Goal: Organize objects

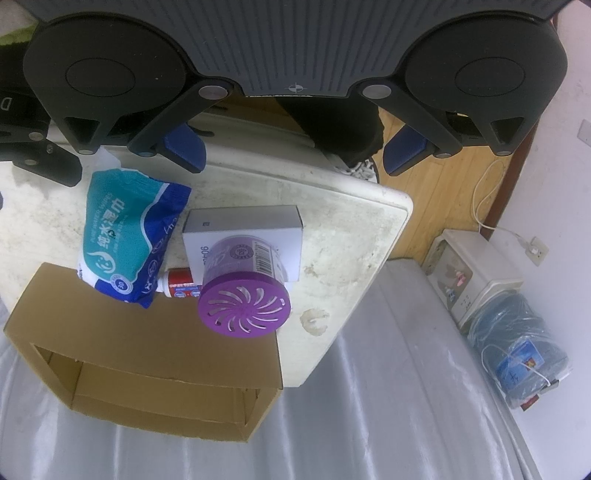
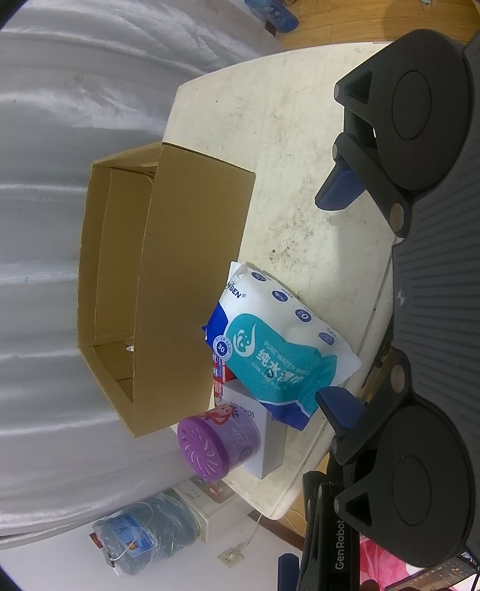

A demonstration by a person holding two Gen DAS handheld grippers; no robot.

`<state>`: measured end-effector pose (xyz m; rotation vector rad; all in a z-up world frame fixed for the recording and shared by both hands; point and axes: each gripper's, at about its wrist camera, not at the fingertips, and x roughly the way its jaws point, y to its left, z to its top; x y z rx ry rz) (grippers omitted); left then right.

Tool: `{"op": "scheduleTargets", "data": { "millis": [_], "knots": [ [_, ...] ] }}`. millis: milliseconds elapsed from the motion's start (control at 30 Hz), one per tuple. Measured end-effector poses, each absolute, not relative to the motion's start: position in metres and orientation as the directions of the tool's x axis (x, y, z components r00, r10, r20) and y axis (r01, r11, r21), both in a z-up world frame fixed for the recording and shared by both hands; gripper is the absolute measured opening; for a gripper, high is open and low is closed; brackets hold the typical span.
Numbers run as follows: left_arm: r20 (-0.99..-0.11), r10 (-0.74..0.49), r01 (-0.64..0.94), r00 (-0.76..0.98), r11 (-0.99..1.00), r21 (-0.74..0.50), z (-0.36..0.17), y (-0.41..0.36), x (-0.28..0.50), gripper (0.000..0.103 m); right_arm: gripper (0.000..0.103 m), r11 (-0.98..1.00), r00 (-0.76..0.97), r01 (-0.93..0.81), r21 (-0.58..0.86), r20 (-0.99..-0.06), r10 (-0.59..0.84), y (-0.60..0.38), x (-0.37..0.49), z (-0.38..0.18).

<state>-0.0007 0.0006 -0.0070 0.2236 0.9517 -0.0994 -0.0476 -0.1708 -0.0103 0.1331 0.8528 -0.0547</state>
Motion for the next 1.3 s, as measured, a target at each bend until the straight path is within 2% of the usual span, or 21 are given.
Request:
{"op": "scheduleTargets", "data": {
  "millis": [667, 1100, 1300],
  "knots": [
    [-0.818, 0.016, 0.183, 0.575, 0.972, 0.148, -0.007, 0.001, -0.001, 0.103, 0.103, 0.991, 0.658, 0.104, 0.081, -0.753, -0.007, -0.173, -0.046, -0.011],
    [-0.817, -0.009, 0.221, 0.576, 0.964, 0.145, -0.009, -0.011, -0.006, 0.103, 0.103, 0.999, 0.716, 0.047, -0.024, -0.697, -0.051, -0.188, -0.034, 0.002],
    [-0.809, -0.052, 0.247, 0.585, 0.962, 0.117, -0.007, -0.021, -0.009, 0.103, 0.103, 0.999, 0.74, 0.025, 0.024, -0.673, -0.002, -0.204, -0.03, 0.01]
  ]
}}
